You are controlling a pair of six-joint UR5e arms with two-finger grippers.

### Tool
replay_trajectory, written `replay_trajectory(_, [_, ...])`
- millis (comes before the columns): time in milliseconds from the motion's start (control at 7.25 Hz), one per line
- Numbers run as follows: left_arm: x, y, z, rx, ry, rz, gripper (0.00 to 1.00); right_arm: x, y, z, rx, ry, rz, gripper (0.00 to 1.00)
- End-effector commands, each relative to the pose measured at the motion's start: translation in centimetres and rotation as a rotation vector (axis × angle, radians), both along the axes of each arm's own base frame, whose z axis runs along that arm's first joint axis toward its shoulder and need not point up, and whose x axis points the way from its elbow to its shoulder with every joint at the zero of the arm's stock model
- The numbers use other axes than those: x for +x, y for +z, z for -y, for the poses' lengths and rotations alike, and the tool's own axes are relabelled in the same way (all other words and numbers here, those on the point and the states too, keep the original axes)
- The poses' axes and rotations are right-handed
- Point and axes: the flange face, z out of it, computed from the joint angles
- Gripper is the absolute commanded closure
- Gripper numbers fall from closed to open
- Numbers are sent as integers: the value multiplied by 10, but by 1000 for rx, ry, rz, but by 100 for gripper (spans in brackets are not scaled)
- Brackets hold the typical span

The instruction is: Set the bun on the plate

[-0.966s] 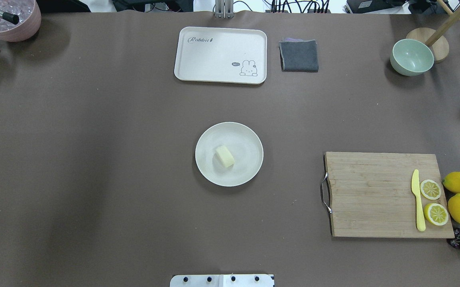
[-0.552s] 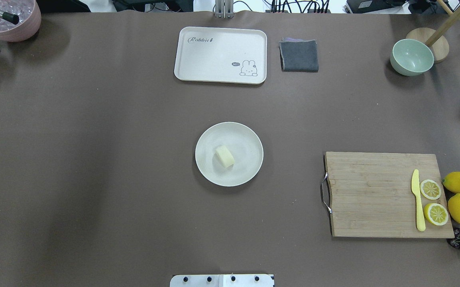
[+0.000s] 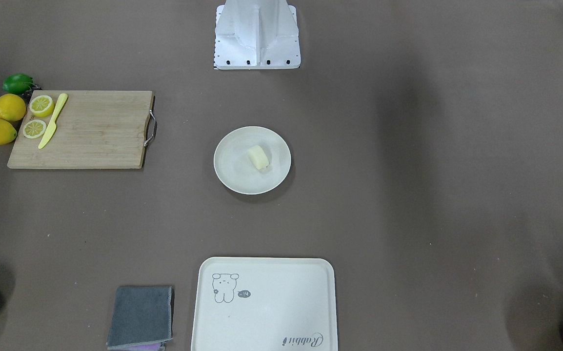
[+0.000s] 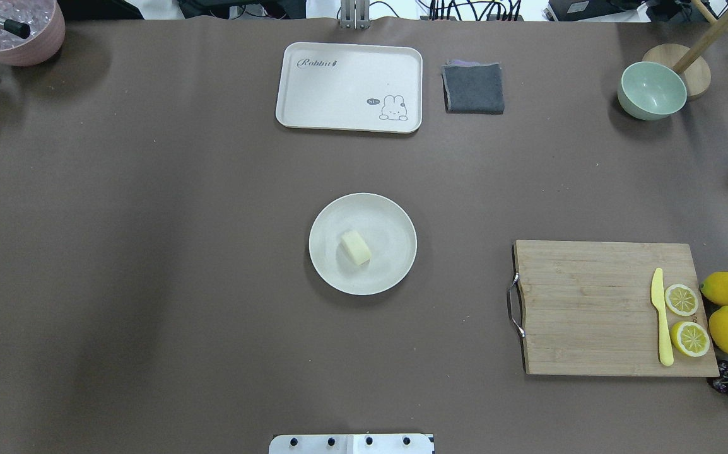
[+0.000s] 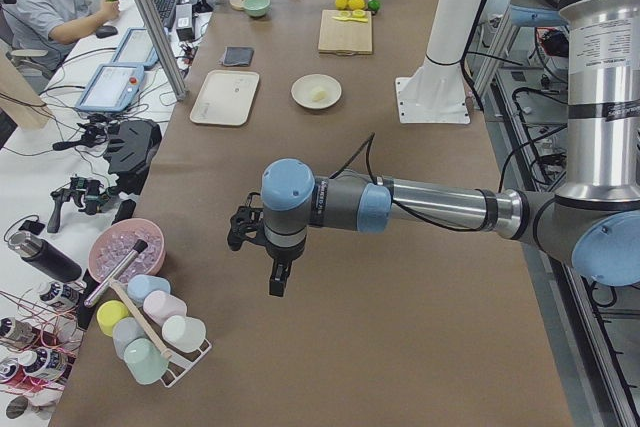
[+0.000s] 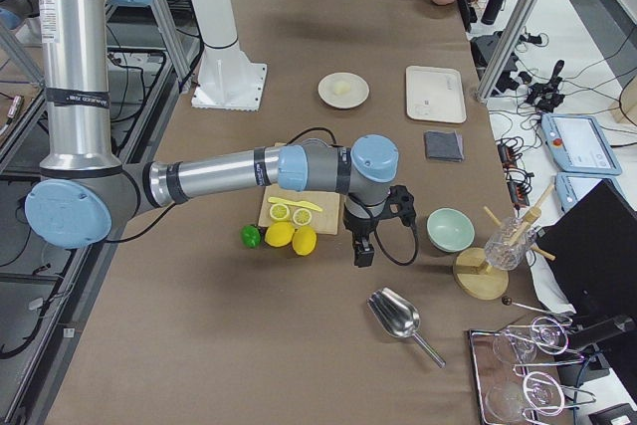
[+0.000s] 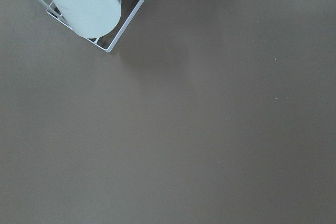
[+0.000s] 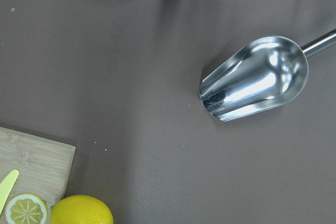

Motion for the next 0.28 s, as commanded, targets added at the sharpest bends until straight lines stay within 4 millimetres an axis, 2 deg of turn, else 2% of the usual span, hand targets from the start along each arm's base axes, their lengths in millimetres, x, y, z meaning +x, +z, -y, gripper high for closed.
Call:
replay_trajectory(0, [-1,-3,0,0,-9,17,2,-2,3,-1,-3,-7,-1,0])
replay_trajectory(138, [-1,-3,0,1,-12,19,2,-3,5,-1,-7,-9,0,0])
